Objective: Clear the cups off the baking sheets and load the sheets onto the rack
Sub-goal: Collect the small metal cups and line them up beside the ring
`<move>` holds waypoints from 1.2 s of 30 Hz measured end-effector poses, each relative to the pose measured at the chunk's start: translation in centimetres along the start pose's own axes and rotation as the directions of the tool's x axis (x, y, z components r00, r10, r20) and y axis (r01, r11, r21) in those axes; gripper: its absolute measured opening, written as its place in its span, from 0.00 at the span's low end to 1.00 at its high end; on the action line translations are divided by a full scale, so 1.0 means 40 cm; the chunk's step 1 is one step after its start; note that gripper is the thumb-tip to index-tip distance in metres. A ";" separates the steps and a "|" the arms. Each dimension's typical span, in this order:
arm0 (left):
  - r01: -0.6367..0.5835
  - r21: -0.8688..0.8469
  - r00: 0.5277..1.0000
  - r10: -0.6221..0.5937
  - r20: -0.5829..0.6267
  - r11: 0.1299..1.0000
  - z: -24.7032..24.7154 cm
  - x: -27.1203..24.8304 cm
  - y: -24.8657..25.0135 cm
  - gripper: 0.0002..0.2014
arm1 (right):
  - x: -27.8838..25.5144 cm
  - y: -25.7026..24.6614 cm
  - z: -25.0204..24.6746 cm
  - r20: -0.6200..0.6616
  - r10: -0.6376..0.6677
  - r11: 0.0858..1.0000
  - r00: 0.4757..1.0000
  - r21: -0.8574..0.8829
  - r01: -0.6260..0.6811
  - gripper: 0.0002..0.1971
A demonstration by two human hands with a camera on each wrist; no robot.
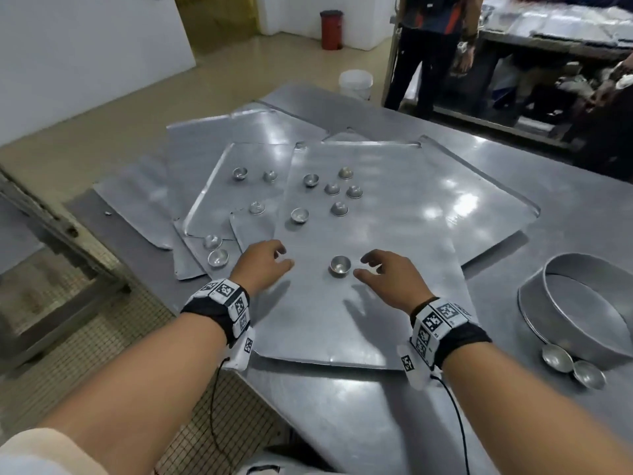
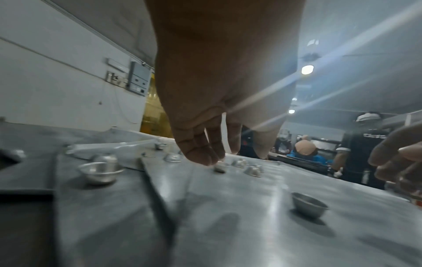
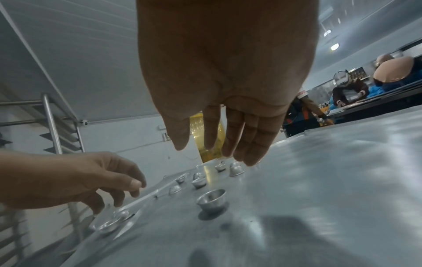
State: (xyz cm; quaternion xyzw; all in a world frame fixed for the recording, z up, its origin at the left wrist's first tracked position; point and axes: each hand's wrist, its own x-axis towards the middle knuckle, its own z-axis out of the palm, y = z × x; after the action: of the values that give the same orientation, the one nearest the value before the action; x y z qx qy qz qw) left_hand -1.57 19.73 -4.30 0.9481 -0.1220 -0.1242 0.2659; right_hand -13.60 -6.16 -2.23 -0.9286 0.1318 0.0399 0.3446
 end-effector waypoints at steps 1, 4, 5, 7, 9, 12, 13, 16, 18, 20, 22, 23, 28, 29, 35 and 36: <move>0.021 -0.001 1.000 -0.021 -0.016 1.000 -0.014 0.007 -0.036 0.20 | 0.017 -0.015 0.017 0.001 -0.001 1.000 1.000 -0.001 0.001 0.21; 0.102 0.013 0.994 -0.101 -0.033 0.995 -0.049 0.025 -0.131 0.23 | 0.066 -0.045 0.065 0.001 0.015 1.000 1.000 -0.011 -0.015 0.22; 0.121 0.016 0.992 -0.121 -0.034 0.992 -0.059 0.030 -0.157 0.24 | 0.081 -0.051 0.078 0.001 0.026 0.999 1.000 -0.021 -0.026 0.23; 0.135 0.020 0.990 -0.134 -0.048 0.991 -0.072 0.045 -0.208 0.28 | 0.109 -0.055 0.106 0.000 0.054 0.997 0.999 -0.052 -0.054 0.25; 0.131 0.044 0.990 -0.128 -0.058 0.990 -0.079 0.063 -0.247 0.29 | 0.128 -0.055 0.127 -0.002 0.089 0.993 0.996 -0.077 -0.089 0.28; 0.162 0.112 0.986 -0.156 -0.059 0.980 -0.082 0.091 -0.292 0.31 | 0.149 -0.052 0.151 0.012 0.135 0.986 0.991 -0.096 -0.133 0.32; 0.163 0.133 0.986 -0.157 -0.055 0.978 -0.079 0.101 -0.307 0.32 | 0.155 -0.051 0.157 0.019 0.147 0.984 0.989 -0.102 -0.144 0.32; 0.159 0.159 0.987 -0.157 -0.024 0.974 -0.074 0.120 -0.327 0.32 | 0.164 -0.047 0.171 0.025 0.171 0.979 0.985 -0.118 -0.166 0.30; 0.146 0.159 0.989 -0.145 -0.020 0.976 -0.070 0.129 -0.335 0.30 | 0.164 -0.048 0.179 0.007 0.185 0.977 0.983 -0.110 -0.183 0.28; 0.142 0.159 0.990 -0.140 -0.020 0.977 -0.068 0.136 -0.343 0.28 | 0.163 -0.051 0.185 -0.015 0.195 0.975 0.981 -0.109 -0.195 0.26; 0.132 0.136 0.991 -0.131 -0.018 0.982 -0.068 0.140 -0.348 0.25 | 0.168 -0.054 0.188 -0.015 0.192 0.974 0.981 -0.120 -0.192 0.25; 0.114 0.114 0.993 -0.113 -0.023 0.987 -0.068 0.141 -0.349 0.24 | 0.171 -0.055 0.188 -0.012 0.187 0.974 0.982 -0.128 -0.187 0.24; 0.057 0.000 0.998 -0.056 -0.029 0.998 -0.068 0.139 -0.331 0.24 | 0.187 -0.067 0.195 -0.008 0.166 0.975 0.986 -0.151 -0.166 0.23; 0.053 -0.024 0.998 -0.053 -0.028 0.998 -0.069 0.138 -0.327 0.25 | 0.189 -0.071 0.198 -0.005 0.161 0.975 0.987 -0.155 -0.160 0.23; 0.008 -0.091 1.000 -0.008 -0.002 0.996 -0.071 0.133 -0.328 0.28 | 0.195 -0.088 0.215 0.012 0.142 0.981 0.990 -0.136 -0.139 0.27; 0.010 -0.094 1.000 -0.010 0.006 0.996 -0.071 0.132 -0.331 0.29 | 0.196 -0.089 0.217 0.015 0.139 0.981 0.990 -0.137 -0.136 0.27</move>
State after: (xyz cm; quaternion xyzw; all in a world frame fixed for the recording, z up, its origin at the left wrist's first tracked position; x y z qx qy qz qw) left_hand 6.45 30.49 -9.92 0.9349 -0.1120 -0.1336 0.3092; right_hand -4.94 0.36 -7.89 -0.9380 0.1882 0.0840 0.2788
